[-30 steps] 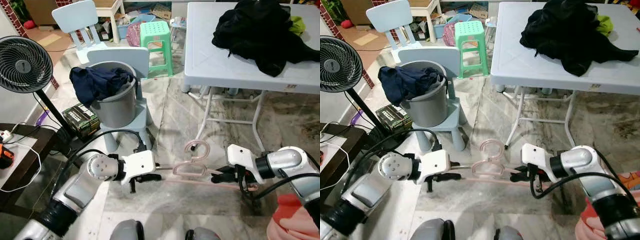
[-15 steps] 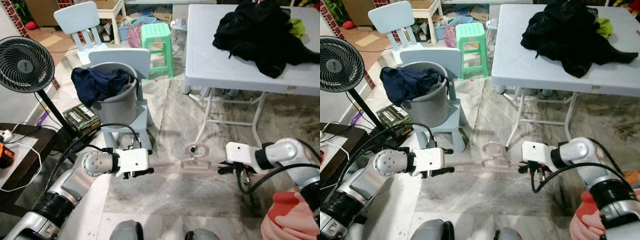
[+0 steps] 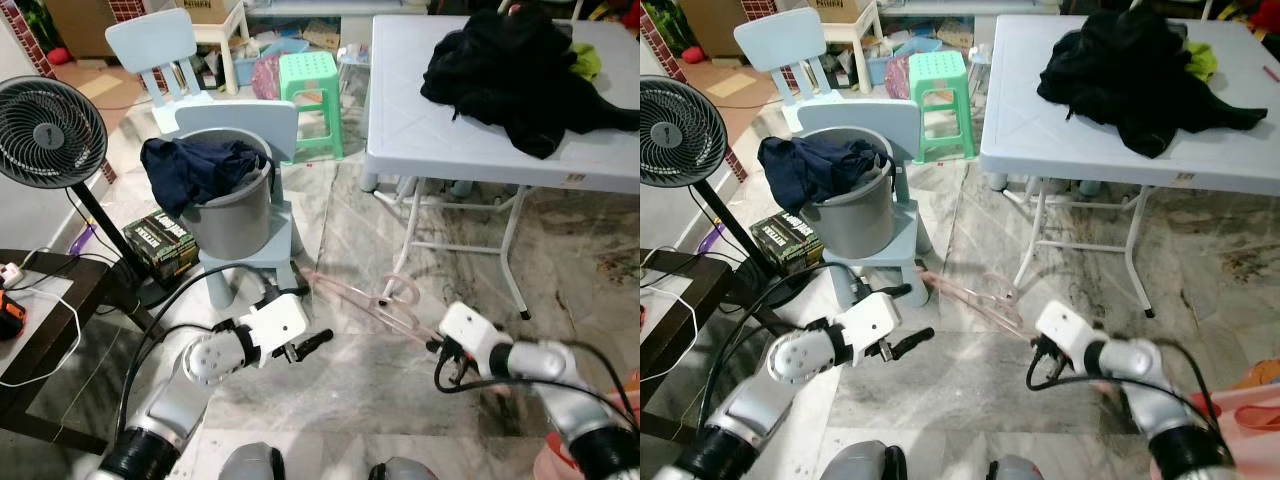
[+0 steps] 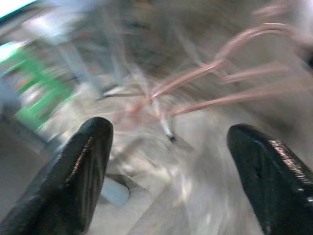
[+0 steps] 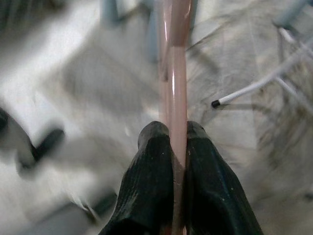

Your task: Hang hanger

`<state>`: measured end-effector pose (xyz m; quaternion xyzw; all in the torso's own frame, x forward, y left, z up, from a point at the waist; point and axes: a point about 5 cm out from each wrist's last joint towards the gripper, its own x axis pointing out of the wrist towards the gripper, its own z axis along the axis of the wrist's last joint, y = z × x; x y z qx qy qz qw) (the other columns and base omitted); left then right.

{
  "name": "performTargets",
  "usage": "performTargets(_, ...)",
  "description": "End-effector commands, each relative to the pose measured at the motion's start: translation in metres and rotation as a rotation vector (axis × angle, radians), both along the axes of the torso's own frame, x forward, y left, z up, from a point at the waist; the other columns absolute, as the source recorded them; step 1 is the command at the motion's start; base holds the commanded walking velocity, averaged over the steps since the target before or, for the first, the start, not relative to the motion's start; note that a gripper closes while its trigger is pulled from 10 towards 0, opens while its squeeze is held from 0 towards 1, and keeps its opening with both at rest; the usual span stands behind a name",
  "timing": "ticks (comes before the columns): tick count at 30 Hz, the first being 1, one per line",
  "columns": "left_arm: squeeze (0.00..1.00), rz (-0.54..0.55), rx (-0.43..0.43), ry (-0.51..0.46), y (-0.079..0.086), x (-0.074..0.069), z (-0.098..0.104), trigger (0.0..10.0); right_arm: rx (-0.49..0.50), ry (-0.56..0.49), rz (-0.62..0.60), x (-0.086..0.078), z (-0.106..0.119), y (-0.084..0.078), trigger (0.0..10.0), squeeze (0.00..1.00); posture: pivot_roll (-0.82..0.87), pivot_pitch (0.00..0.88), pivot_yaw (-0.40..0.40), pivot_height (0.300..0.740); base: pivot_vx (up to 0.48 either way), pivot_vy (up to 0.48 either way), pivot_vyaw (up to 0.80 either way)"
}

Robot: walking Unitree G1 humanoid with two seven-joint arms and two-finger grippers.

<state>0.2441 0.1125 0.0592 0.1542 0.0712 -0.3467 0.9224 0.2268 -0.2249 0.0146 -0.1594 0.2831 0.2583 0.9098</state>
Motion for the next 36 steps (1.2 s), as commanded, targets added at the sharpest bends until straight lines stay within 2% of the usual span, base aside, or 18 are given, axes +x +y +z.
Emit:
performTargets(1, 1.00, 0.135, -0.061, 0.001, 0.006, -0.001, 0.004, 10.0, 0.026, -0.094, -0.147, 0.001, 0.007, 0.002, 10.0, 0.00, -0.04, 0.000, 0.032, 0.740, 0.000, 0.000, 0.00)
performTargets(2, 1.00, 0.135, -0.061, 0.001, 0.006, -0.001, 0.004, 10.0, 0.026, -0.094, -0.147, 0.001, 0.007, 0.002, 10.0, 0.00, -0.04, 0.000, 0.032, 0.740, 0.000, 0.000, 0.00)
performTargets(3, 1.00, 0.179, -0.084, 0.006, 0.006, -0.003, 0.004, 10.0, 0.005, -0.120, -0.193, -0.001, 0.006, 0.003, 10.0, 0.00, -0.03, 0.000, 0.032, 0.740, 0.000, 0.000, 0.00)
performTargets(4, 1.00, 0.232, -0.148, 0.011, 0.000, -0.003, 0.009, 10.0, 0.031, -0.179, -0.324, -0.002, 0.007, 0.007, 10.0, 0.00, -0.03, 0.000, 0.034, 0.740, 0.000, 0.000, 0.00)
performTargets(5, 1.00, 0.242, -0.168, 0.010, -0.003, -0.003, 0.011, 10.0, 0.051, -0.200, -0.389, -0.001, 0.009, 0.009, 10.0, 0.00, -0.04, 0.000, 0.041, 0.740, 0.000, 0.000, 0.00)
performTargets(7, 1.00, 0.252, -0.197, 0.016, -0.007, 0.000, 0.015, 10.0, 0.067, -0.248, -0.481, 0.001, 0.012, 0.012, 10.0, 0.00, -0.04, 0.000, 0.044, 0.740, 0.000, 0.000, 0.00)
performTargets(8, 1.00, 0.277, -0.221, 0.027, -0.009, 0.004, 0.017, 10.0, 0.088, -0.283, -0.573, 0.003, 0.015, 0.013, 10.0, 0.00, -0.05, 0.000, 0.041, 0.740, 0.000, 0.000, 0.00)
performTargets(10, 1.00, 0.314, -0.234, 0.038, -0.009, 0.009, 0.020, 10.0, 0.108, -0.310, -0.648, 0.003, 0.017, 0.013, 10.0, 0.00, -0.05, 0.000, 0.041, 0.740, 0.000, 0.000, 0.00)
performTargets(11, 0.63, 0.341, -0.248, 0.047, -0.009, 0.013, 0.022, 10.0, 0.135, -0.311, -0.708, 0.003, 0.018, 0.014, 10.0, 0.00, -0.05, 0.000, 0.040, 0.740, 0.000, 0.000, 0.00)
performTargets(12, 0.07, 0.351, -0.260, 0.053, -0.009, 0.015, 0.023, 10.0, 0.152, -0.301, -0.731, 0.004, 0.018, 0.014, 10.0, 0.00, -0.05, 0.000, 0.038, 0.740, 0.000, 0.000, 0.00)
performTargets(13, 0.00, 0.361, -0.275, 0.056, -0.008, 0.019, 0.027, 10.0, 0.168, -0.297, -0.737, 0.005, 0.020, 0.015, 10.0, 0.00, -0.05, 0.000, 0.038, 0.740, 0.000, 0.311, 0.00)
performTargets(21, 0.00, 0.341, -0.284, 0.052, -0.007, 0.022, 0.036, 10.0, 0.209, -0.355, -0.783, 0.007, 0.031, 0.019, 10.0, 0.00, -0.05, 0.000, 0.053, 0.740, 0.000, 0.436, 0.00)
performTargets(26, 0.00, 0.335, -0.279, 0.084, -0.009, 0.019, 0.031, 10.0, 0.199, -0.347, -0.776, 0.005, 0.032, 0.022, 10.0, 0.00, -0.05, 0.000, 0.048, 0.740, 0.000, 0.480, -0.69)
performTargets(29, 0.00, 0.315, -0.306, 0.117, -0.013, 0.016, 0.029, 10.0, 0.178, -0.363, -0.796, 0.003, 0.034, 0.017, 10.0, 0.00, -0.05, 0.000, 0.039, 0.740, 0.000, 0.480, -0.80)
performTargets(36, 0.00, 0.272, -0.329, 0.127, -0.020, 0.010, 0.031, 10.0, 0.115, -0.404, -0.859, 0.000, 0.037, 0.007, 10.0, 0.00, -0.05, 0.000, 0.030, 0.740, 0.000, 0.472, -0.80)
